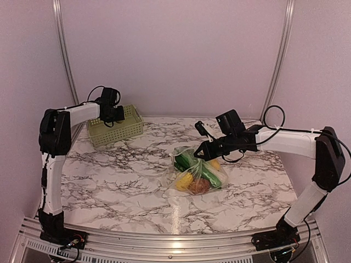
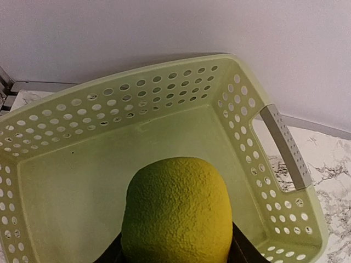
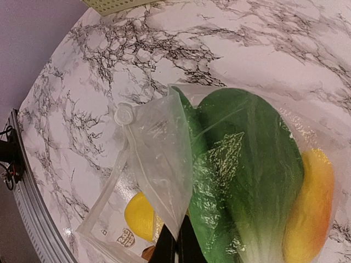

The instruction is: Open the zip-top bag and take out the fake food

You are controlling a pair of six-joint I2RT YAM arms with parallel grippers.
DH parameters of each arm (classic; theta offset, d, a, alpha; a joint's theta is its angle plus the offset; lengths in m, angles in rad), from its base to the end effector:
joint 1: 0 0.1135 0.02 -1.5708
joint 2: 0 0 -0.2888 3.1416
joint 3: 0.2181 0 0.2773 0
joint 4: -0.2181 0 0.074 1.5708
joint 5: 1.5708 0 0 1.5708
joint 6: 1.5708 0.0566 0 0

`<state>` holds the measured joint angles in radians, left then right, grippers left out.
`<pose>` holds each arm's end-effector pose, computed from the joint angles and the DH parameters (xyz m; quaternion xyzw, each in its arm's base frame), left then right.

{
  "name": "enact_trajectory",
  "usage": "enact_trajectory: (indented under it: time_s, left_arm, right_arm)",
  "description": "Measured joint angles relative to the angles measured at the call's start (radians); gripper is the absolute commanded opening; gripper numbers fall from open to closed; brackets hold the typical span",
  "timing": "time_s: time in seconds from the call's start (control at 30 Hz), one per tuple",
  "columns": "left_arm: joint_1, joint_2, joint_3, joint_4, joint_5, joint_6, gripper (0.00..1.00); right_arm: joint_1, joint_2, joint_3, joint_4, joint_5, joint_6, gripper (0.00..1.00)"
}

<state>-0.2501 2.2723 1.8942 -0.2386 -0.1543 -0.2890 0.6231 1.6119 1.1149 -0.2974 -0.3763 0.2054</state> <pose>0.5701 -0.1366 0.2148 -0.0526 0.8849 -0.0559 0.4595 0.3023 0.2428 0.2354 -0.2578 0.8748 0.3081 0.2707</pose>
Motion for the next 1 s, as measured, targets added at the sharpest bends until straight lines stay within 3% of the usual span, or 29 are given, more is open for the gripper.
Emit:
enact_trajectory:
  time_s: [0.2,0.43,0.63,0.8,1.0]
  left_arm:
    - [0.035,0.109,0.08,-0.027,0.0,-0.053,0.46]
    - [0.052,0.171,0.167,-0.058,0.02,-0.075,0.77]
    - [0.058,0.15,0.174,-0.066,0.035,-0.062,0.82]
    - [0.061,0.005,0.033,-0.049,0.072,-0.041,0.82]
    - [0.058,-0.344,-0.303,0.095,0.183,-0.011,0.82]
  right_arm:
    - [0.0,0.001,0.008,-0.011,-0.001,-0.011,0.0]
    - [0.0,0.002,0.016,-0.019,-0.005,-0.026,0.0]
    - [0.0,0.013,0.028,-0.028,-0.009,-0.034,0.0]
    - [0.0,0.025,0.043,-0.031,-0.021,-0.034,0.0]
    - [0.0,0.028,0.043,-0.029,-0.035,-0.034,0.0]
